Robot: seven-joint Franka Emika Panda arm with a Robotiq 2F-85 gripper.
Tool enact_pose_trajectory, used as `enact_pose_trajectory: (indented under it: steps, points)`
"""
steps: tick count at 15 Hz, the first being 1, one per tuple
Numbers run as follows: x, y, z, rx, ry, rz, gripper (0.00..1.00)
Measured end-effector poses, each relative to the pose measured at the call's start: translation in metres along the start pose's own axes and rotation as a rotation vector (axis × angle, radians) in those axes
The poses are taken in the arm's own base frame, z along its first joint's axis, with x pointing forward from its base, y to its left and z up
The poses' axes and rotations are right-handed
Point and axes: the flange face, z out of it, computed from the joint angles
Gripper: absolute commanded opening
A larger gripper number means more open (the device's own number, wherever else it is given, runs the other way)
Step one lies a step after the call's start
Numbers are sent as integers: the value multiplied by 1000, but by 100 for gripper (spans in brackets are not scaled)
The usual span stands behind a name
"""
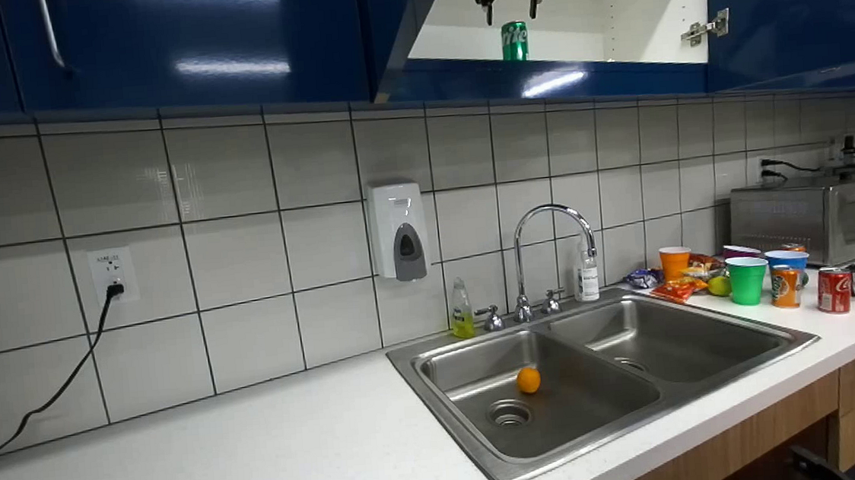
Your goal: Pick up the can from the sink and put it in the cabinet
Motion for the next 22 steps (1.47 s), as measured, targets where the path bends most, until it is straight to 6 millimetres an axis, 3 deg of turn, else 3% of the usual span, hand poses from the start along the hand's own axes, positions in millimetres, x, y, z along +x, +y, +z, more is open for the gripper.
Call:
enact_pose_trajectory:
  steps: [12, 22]
  points:
    - [-28, 0, -56, 28, -80, -24, 100]
    - [-74, -11, -84, 43, -152, -86, 100]
